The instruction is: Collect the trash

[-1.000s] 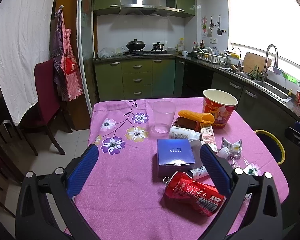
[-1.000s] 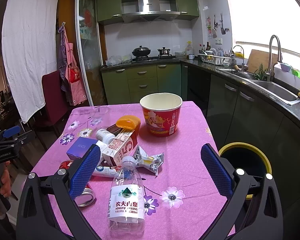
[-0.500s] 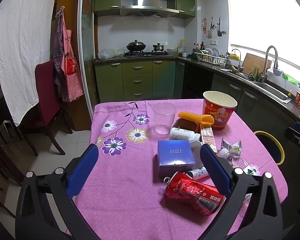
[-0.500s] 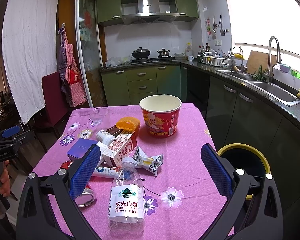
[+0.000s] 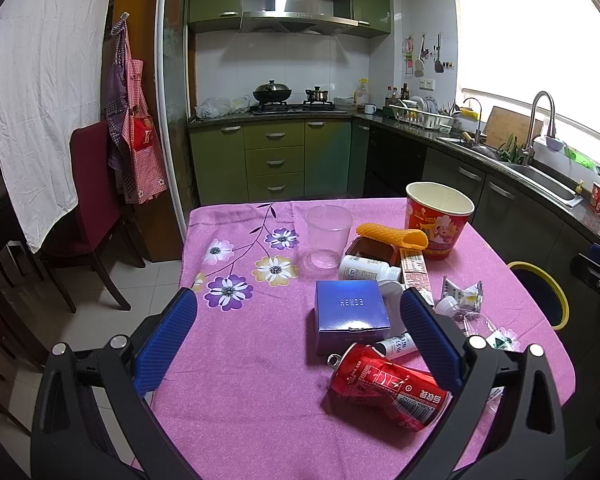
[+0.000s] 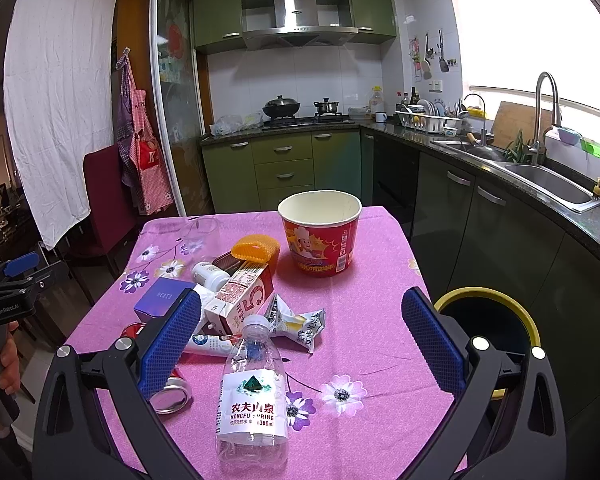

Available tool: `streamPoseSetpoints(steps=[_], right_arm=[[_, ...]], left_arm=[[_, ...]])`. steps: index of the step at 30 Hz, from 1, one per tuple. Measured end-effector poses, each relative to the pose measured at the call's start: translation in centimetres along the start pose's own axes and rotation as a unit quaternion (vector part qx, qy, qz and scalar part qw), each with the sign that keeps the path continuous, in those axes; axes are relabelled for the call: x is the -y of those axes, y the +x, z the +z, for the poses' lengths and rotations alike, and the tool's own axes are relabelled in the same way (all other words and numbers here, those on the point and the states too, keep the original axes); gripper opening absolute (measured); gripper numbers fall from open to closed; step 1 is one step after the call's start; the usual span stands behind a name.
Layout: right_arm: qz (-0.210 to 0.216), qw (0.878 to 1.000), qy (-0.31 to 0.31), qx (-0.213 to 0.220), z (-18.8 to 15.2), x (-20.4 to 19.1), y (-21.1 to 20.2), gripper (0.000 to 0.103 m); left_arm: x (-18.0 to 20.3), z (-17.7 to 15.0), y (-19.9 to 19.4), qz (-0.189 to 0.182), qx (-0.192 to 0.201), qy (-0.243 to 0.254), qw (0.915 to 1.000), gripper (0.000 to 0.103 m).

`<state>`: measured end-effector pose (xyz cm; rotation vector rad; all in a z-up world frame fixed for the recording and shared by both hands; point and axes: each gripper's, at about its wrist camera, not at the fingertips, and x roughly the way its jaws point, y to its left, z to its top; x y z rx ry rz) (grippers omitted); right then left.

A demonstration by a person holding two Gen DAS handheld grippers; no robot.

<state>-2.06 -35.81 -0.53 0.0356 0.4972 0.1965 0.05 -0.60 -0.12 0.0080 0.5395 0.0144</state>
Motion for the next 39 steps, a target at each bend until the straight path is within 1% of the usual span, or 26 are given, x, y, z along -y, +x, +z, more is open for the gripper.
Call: streamPoseSetpoints(steps=[19, 22, 26, 30, 31, 33, 37, 39], right_arm=[[0.001, 1.0, 0.001, -0.001, 0.0, 0.2, -0.1, 0.099], [0.007, 1.0, 0.0, -0.009, 0.4, 0.3, 0.3, 0.099], [0.026, 0.999, -0.006, -0.032, 1.4, 0.6, 2.4, 0.099], [0.045, 0.997, -0.004, -0.062, 3.9, 1.7, 5.4, 0.099], [0.05, 0.996, 0.003, -0.077, 4.9, 2.4, 6.7, 0.099], [0.046, 0.993, 0.015, -0.104, 6.8, 3.6, 8.9, 0.099], [0.025, 0.991, 0.011, -0.132, 9.8, 5.0, 13.0, 0.099], [0.016, 0.989, 0.006, -0.147, 11.0, 5.5, 15.3, 0.099]], left_arm=[[0.0, 0.0, 0.1, 0.0, -0.001, 0.0, 1.0, 0.097], [-0.4, 0.5, 0.6, -0.002, -0.005, -0.002, 1.0, 0.097], [-1.3, 2.3, 2.9, 0.008, -0.006, -0.005, 0.9999, 0.097], [-2.6, 4.6, 6.3, 0.008, -0.012, -0.022, 0.9996, 0.097], [-2.9, 5.1, 7.2, 0.01, -0.015, -0.026, 0.9995, 0.097], [-3.8, 6.2, 9.7, 0.009, -0.024, -0.038, 0.999, 0.097], [-5.4, 7.7, 15.1, 0.008, -0.045, -0.063, 0.9969, 0.097], [-5.7, 7.9, 17.3, 0.017, -0.054, -0.067, 0.9961, 0.097]])
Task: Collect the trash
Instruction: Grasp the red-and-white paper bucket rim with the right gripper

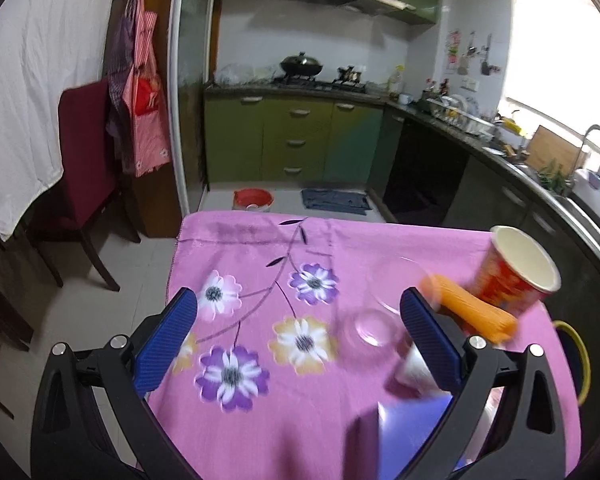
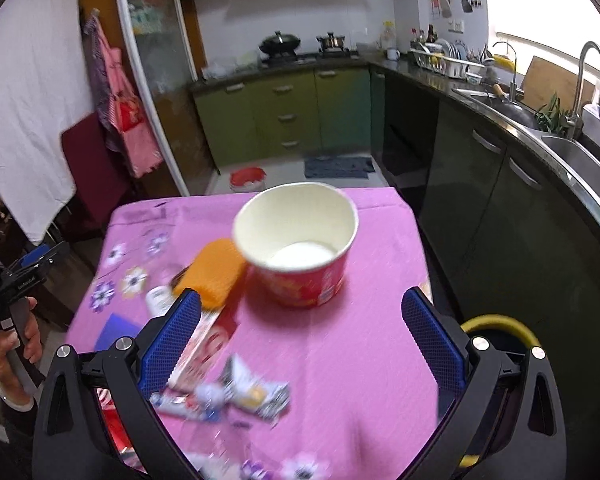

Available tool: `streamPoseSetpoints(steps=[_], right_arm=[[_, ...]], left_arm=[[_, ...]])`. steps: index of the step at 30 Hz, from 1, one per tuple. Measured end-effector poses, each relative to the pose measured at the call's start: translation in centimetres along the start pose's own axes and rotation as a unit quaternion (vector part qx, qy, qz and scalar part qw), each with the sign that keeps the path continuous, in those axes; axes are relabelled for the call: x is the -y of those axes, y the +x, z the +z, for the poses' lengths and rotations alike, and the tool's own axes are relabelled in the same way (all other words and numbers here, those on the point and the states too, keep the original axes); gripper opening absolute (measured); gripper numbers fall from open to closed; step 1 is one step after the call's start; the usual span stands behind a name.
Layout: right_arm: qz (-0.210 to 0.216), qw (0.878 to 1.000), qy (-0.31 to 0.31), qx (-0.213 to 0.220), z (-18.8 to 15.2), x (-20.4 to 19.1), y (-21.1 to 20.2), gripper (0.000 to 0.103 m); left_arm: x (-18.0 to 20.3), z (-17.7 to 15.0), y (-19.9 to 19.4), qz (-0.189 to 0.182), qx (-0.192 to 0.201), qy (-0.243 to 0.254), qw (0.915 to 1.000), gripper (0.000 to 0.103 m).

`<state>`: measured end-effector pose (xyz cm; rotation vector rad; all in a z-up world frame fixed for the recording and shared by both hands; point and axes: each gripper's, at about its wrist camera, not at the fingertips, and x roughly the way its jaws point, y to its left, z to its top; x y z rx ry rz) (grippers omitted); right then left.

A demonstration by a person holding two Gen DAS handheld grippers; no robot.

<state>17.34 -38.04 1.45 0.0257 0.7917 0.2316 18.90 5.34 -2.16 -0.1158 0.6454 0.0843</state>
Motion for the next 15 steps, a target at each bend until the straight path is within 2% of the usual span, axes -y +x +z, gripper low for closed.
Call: streamPoseSetpoints(steps=[4, 10, 15], right_arm=[[-0.024, 0.999, -0.006, -0.044, 3.8, 1.0, 4.9, 0.097], [-0.048, 0.989, 0.002, -0.142, 7.8, 2.9, 13.6, 0.066], [-0.059, 0.974, 0.017, -0.217, 8.9, 4.5, 19.4, 0.05]], left_arm=[[-0.2, 0.4, 3.9, 0.009, -0.013, -0.007, 0.9999, 0.097], [0.2, -0.8, 6.2, 0.008, -0.028, 0.008, 0.9995, 0.097], [0.4, -1.6, 7.3, -0.001, -0.048, 0.014, 0.9988, 0.097]])
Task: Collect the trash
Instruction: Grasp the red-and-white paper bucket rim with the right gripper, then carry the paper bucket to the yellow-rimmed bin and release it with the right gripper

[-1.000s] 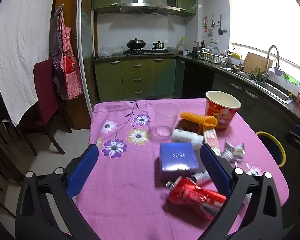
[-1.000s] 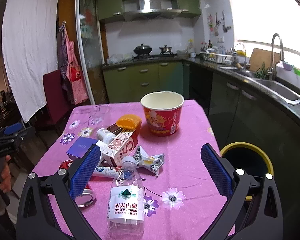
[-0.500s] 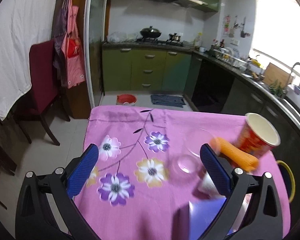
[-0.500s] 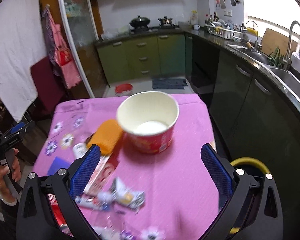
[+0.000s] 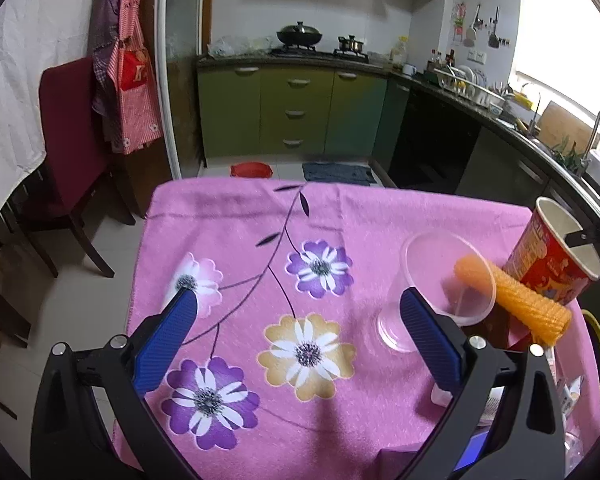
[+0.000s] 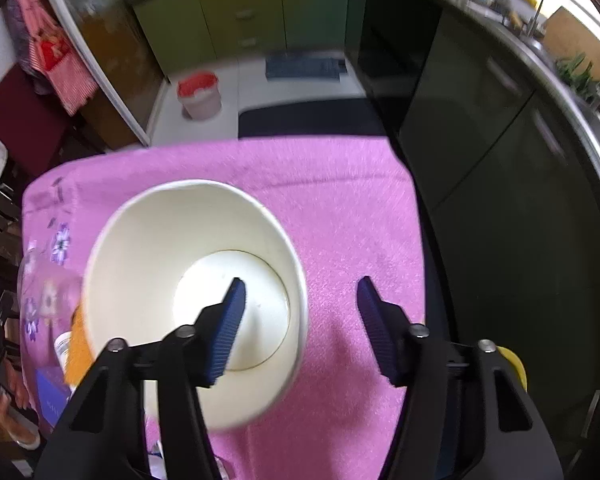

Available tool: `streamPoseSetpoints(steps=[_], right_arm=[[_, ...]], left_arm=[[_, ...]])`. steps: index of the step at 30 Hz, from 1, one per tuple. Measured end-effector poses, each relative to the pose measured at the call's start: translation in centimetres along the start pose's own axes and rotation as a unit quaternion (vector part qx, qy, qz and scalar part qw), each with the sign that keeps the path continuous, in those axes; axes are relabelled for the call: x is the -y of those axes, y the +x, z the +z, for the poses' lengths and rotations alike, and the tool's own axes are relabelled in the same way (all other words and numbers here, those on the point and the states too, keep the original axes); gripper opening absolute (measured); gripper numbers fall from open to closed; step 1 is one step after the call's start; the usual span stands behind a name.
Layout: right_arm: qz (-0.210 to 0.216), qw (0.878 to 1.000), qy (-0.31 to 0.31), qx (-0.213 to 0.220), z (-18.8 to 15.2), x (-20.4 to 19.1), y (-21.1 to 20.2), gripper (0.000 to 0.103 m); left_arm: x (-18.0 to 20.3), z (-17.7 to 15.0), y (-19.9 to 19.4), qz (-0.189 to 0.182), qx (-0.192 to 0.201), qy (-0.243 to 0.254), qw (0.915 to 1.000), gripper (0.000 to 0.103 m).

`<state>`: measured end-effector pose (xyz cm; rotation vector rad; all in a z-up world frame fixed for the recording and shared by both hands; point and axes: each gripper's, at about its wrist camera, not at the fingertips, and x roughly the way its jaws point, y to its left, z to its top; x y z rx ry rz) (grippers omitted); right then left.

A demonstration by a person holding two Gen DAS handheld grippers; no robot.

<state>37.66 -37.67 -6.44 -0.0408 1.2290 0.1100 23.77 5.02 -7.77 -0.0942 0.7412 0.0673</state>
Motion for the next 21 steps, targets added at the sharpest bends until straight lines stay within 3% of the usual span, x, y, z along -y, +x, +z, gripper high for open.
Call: streamPoseSetpoints(steps=[3, 8, 10, 18, 21], right_arm=[[0.007, 0.999, 0.003, -0.045, 0.8, 0.3, 2.7, 0.036], [0.015, 0.996, 0.002, -0.083, 0.7, 0.3, 5.1, 0.01], [0.019, 0.996, 0.003, -0.091, 0.6, 0.5, 5.8, 0.005], [0.039, 0.997, 0.011, -0.072, -0.7, 1.5, 2.6, 0.004], [0.045, 0.997, 0.04, -0.046, -2.3, 5.3, -1.2, 0.004]], left_arm=[[0.3, -0.4, 0.3, 0.001, -0.006, 0.005, 1.0, 0.097], [0.2, -0.6, 0.7, -0.001, -0.014, 0.007, 0.9999, 0.097], [0.1, -0.6, 0.8, -0.004, -0.017, 0.006, 0.9998, 0.097], [-0.1, -0.6, 0.2, -0.008, -0.008, 0.003, 0.9999, 0.097], [-0.1, -0.6, 0.0, -0.011, -0.008, 0.0, 0.9999, 0.097]])
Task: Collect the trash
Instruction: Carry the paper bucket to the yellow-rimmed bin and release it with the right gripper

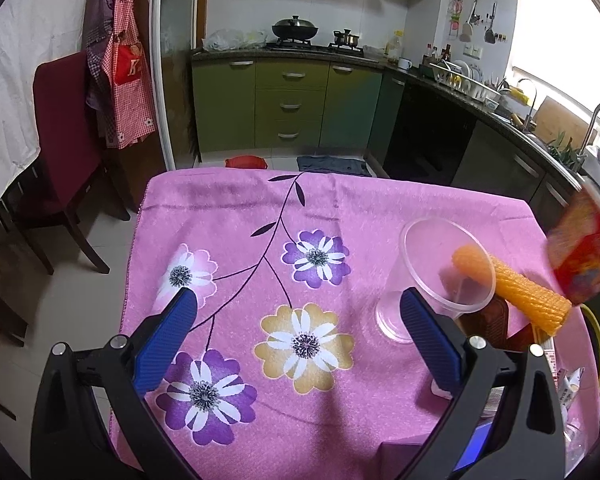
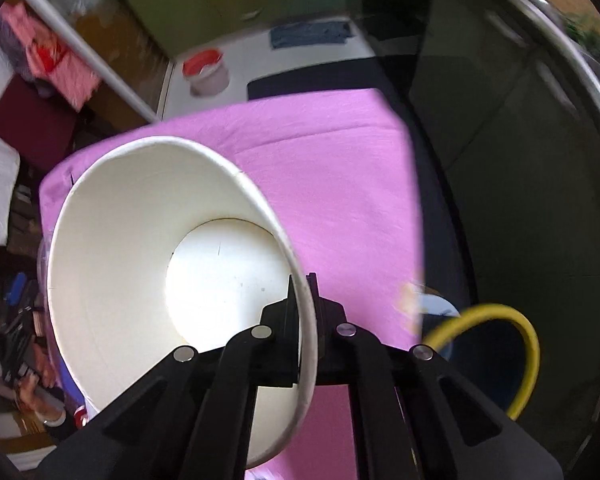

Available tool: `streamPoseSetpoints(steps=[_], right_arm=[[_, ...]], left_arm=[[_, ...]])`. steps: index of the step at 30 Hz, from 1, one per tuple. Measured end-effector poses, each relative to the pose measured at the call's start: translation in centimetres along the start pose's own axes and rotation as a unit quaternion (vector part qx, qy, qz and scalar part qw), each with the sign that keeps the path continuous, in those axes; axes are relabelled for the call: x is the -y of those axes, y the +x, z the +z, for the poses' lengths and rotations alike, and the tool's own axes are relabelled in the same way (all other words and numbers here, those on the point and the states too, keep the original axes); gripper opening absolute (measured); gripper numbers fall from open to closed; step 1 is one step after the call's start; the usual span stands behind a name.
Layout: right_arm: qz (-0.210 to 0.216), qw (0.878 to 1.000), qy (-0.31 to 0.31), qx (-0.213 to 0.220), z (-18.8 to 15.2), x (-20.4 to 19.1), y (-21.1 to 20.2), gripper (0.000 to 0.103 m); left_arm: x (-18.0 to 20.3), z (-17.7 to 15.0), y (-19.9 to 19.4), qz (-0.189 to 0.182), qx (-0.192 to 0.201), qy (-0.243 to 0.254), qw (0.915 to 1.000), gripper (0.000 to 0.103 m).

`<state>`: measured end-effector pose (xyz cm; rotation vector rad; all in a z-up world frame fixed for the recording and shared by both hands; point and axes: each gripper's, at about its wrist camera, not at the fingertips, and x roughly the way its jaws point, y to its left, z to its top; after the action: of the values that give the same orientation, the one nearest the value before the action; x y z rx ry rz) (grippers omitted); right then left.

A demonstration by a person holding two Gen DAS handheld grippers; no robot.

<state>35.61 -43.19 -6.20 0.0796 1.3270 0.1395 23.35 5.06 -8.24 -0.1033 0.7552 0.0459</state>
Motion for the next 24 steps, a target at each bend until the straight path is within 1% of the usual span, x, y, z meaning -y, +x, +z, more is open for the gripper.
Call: streamPoseSetpoints(steps=[2, 3, 5, 6, 8, 9, 11, 13, 18, 19, 21, 22, 24], right_arm=[[-0.003, 1.0, 0.027, 0.014, -1.8, 3.6, -2.6, 0.004], [-0.006, 0.999, 0.048, 0.021, -3.3, 6.0, -3.8, 0.004], [-0.023, 0.996, 0.08, 0.028, -5.3, 9.7, -5.0, 0.004], [-0.037, 0.993, 0.105, 0.029, -7.0, 12.4, -5.2, 0.004], [-0.05, 0.989, 0.139, 0.024, -8.7, 15.8, -4.8, 0.004], [-0.062, 0.985, 0.161, 0.02, -10.0, 18.1, -4.0, 0.004], [-0.066, 0.98, 0.187, 0.011, -11.5, 20.7, -2.1, 0.004], [-0.06, 0.977, 0.203, -0.003, -12.3, 22.3, 0.3, 0.004], [-0.059, 0.974, 0.218, -0.029, -13.2, 23.9, 6.4, 0.007], [-0.06, 0.973, 0.219, -0.035, -13.5, 24.1, 7.3, 0.01], [-0.055, 0.972, 0.225, -0.046, -13.9, 24.8, 8.9, 0.02], [-0.053, 0.971, 0.227, -0.048, -14.0, 24.8, 9.4, 0.028], [-0.066, 0.972, 0.222, -0.047, -14.1, 24.9, 9.9, 0.034]], left_arm=[[0.1, 0.0, -0.2, -0.003, 0.002, -0.001, 1.0, 0.097], [0.1, 0.0, -0.3, -0.003, 0.004, 0.0, 1.0, 0.097], [0.3, 0.0, -0.6, -0.005, 0.006, 0.003, 1.0, 0.097], [0.5, 0.0, -0.7, -0.006, 0.008, 0.005, 0.9999, 0.097], [0.7, 0.0, -0.9, -0.009, 0.01, 0.006, 0.9999, 0.097], [0.8, 0.0, -1.0, -0.013, 0.01, 0.007, 0.9998, 0.097], [1.1, 0.0, -1.3, -0.022, 0.011, 0.009, 0.9997, 0.097], [1.4, 0.1, -1.7, -0.024, 0.014, 0.009, 0.9996, 0.097], [2.2, 0.2, -3.0, -0.028, 0.014, 0.021, 0.9993, 0.097], [2.3, 0.2, -3.1, -0.028, 0.012, 0.027, 0.9992, 0.097], [2.8, 0.1, -3.4, -0.024, 0.008, 0.04, 0.9989, 0.097], [2.9, 0.1, -3.6, -0.022, 0.006, 0.046, 0.9987, 0.097], [3.4, 0.1, -3.7, -0.019, 0.003, 0.058, 0.9981, 0.097]])
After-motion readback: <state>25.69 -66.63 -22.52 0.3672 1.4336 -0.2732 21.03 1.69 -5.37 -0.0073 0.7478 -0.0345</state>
